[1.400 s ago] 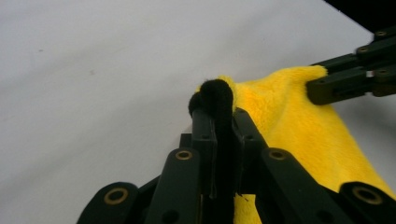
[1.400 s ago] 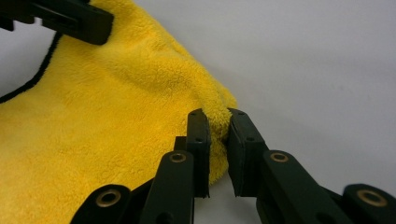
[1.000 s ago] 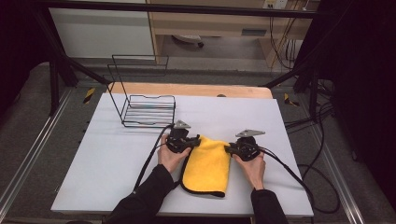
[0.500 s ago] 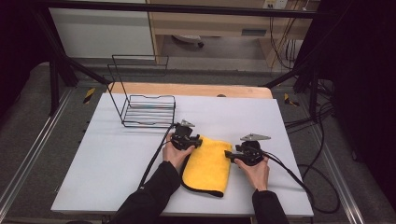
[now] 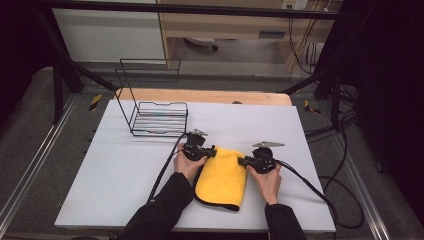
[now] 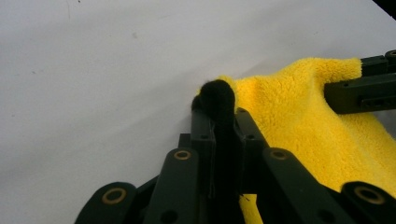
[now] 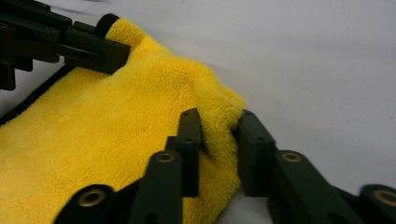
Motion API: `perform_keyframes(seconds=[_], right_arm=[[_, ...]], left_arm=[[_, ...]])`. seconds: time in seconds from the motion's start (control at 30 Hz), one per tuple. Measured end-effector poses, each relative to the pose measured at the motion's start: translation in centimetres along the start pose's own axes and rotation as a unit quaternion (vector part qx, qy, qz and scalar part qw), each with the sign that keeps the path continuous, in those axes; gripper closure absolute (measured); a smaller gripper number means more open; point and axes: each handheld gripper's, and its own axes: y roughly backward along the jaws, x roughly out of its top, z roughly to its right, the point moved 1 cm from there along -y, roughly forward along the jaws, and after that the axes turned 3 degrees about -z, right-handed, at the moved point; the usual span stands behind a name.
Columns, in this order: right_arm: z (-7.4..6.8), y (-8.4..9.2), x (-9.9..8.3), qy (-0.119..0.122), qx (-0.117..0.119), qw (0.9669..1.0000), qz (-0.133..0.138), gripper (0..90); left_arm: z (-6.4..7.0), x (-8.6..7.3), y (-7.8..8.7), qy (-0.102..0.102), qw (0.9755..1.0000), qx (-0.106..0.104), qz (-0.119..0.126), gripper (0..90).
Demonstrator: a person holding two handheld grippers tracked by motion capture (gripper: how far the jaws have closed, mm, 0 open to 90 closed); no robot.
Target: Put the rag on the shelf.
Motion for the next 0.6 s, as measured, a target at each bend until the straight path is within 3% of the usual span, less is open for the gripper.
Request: perform_keyframes(seconds=[0.07,0.2,0.3,0.4,0.6], right_arm=[[0.0,0.0,0.0,0.001,0.001,1.0000,0.002,79.4],[0.0,0.4,0.2,0.007,0.007,0.9998,0.016,81.5],[-0.4,1.2,0.6,0.012,0.025,0.9989,0.037,81.8],[-1.0,1.9,0.9,0.030,0.027,0.9981,0.046,81.9],[-2.3,3.4,1.4,0.058,0.038,0.9946,0.077,82.0]], left_arm=[[0.0,-0.1,0.2,0.002,1.0000,0.002,0.007,81.9],[0.3,-0.2,1.1,-0.013,0.9995,0.010,0.025,81.9],[0.5,-0.3,2.3,-0.021,0.9989,0.006,0.042,81.8],[1.0,-0.6,3.7,-0.039,0.9970,0.013,0.065,81.8],[1.7,-1.1,5.7,-0.051,0.9940,0.010,0.096,81.7]])
